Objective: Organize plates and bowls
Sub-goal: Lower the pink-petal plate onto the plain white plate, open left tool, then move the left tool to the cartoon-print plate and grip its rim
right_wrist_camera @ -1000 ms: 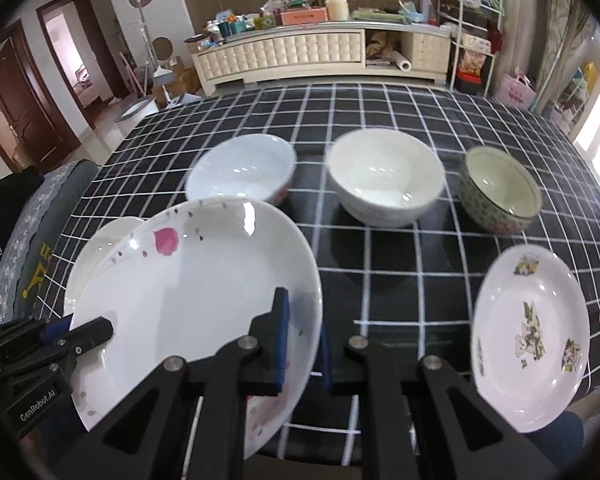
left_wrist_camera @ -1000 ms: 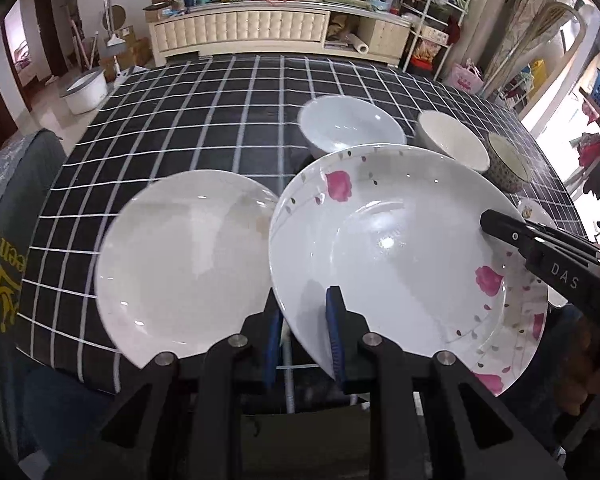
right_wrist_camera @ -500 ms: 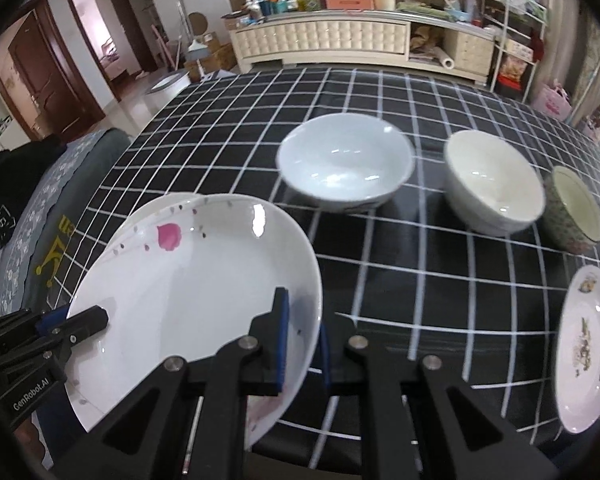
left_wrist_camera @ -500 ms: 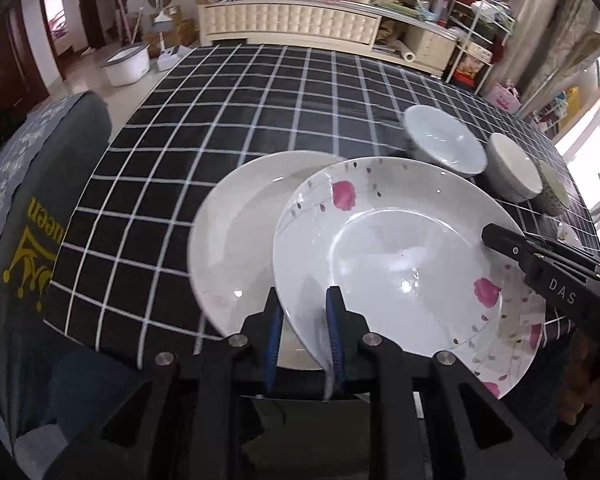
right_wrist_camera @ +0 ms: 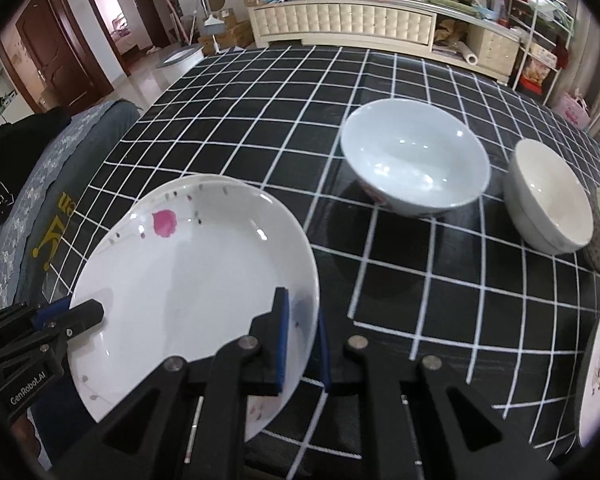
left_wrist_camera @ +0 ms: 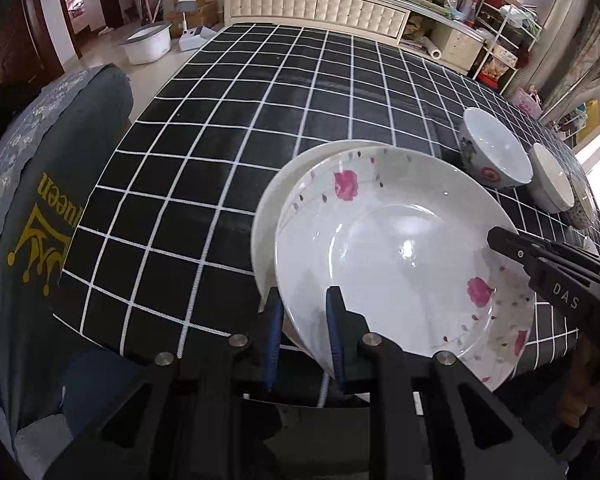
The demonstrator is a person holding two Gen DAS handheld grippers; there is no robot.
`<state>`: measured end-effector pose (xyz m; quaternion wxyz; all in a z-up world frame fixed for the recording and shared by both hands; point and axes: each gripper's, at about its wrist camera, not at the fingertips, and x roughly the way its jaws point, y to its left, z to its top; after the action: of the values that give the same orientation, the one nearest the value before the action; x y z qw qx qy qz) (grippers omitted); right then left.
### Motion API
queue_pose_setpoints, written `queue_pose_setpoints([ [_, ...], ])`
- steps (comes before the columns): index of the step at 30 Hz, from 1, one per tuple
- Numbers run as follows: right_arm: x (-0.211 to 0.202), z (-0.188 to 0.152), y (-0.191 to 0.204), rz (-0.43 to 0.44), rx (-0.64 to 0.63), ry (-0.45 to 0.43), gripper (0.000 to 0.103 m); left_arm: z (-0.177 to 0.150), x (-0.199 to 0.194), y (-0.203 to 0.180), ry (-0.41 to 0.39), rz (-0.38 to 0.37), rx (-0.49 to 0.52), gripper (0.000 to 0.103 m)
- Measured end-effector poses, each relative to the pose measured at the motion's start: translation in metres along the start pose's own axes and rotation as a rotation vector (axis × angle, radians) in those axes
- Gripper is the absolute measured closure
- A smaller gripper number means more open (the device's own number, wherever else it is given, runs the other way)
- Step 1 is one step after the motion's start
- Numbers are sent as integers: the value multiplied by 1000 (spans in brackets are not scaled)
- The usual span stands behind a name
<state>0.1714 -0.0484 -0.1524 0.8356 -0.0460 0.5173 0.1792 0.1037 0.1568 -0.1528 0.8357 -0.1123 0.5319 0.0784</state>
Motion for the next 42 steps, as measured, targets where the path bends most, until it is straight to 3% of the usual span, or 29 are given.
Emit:
queue_pose_setpoints([
  [13, 18, 6, 9, 4, -14, 30, 87, 0, -1, 15, -15, 14, -40, 84],
  [23, -2, -1, 0, 24, 14, 7, 87, 0, -24, 3, -65, -17, -27, 84],
  [37, -79, -13, -50, -35, 85, -110, 86, 6, -56, -79, -134, -90, 107, 80],
  [42, -107, -20, -72, -61, 108, -148, 76, 8, -66, -109, -156, -132, 148, 80],
])
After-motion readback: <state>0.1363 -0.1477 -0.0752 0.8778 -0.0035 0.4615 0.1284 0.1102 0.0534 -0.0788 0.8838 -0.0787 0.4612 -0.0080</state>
